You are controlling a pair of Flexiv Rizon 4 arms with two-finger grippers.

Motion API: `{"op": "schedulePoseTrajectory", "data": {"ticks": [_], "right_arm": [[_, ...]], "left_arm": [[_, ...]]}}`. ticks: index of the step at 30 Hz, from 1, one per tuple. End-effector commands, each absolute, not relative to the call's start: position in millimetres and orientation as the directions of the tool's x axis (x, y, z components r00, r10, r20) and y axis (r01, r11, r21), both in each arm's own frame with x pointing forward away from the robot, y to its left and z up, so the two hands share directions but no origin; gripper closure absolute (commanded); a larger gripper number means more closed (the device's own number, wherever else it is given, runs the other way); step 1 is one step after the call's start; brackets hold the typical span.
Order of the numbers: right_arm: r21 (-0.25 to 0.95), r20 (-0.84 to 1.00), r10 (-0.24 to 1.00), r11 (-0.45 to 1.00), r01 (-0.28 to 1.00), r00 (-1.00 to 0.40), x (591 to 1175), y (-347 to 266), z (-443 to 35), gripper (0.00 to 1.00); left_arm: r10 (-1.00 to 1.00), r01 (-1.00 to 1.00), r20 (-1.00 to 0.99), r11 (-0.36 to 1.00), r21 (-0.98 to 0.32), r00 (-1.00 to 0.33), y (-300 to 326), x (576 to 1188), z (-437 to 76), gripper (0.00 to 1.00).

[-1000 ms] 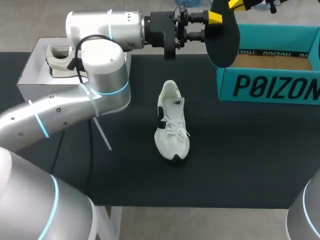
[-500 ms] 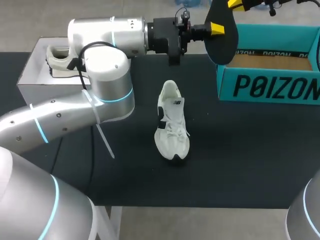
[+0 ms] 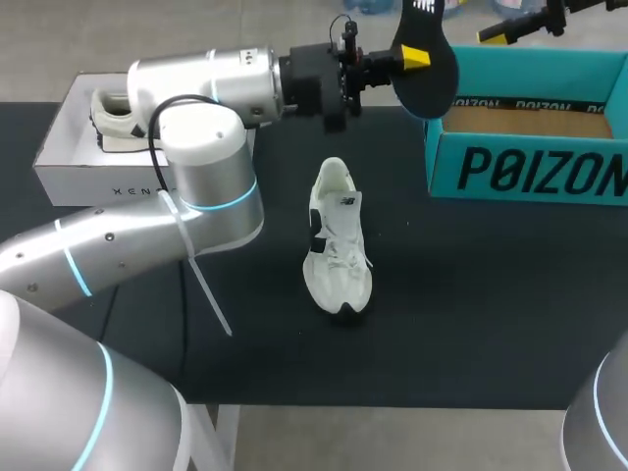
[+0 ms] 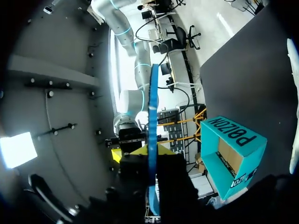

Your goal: Take the shoe out of the shoebox, open the shoe tongue, remove and reinsert the insole, then place the shoe into the shoebox

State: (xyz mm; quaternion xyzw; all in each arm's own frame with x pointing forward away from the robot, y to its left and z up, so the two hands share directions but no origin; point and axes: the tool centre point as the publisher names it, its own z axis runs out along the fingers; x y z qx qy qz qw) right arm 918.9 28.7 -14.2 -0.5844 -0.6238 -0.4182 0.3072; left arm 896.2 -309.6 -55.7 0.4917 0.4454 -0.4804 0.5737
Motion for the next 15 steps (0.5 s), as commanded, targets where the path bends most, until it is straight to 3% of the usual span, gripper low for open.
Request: {"op": "schedulePoseTrajectory", "data": {"ticks": [1, 10, 15], "right_arm": [[0.227, 0.875, 0.446, -0.031, 0.973, -0.189, 900.8, 17.5, -9.6, 0.0], [0.253, 0.872, 0.446, -0.062, 0.965, -0.2, 883.9, -3.5, -8.6, 0.0], [0.222, 0.921, 0.356, -0.142, 0.965, -0.16, 882.5, -9.1, -5.5, 0.0]], "left_arm": [[-0.107, 0.995, -0.989, 0.026, 0.099, 0.101, -304.8, 895.6, -53.9, 1.0], [-0.068, 0.999, -0.997, 0.025, 0.025, 0.027, -290.5, 898.4, -52.3, 1.0], [-0.072, 1.0, -0.997, 0.025, 0.019, 0.021, -286.5, 898.5, -55.2, 1.0]]}}
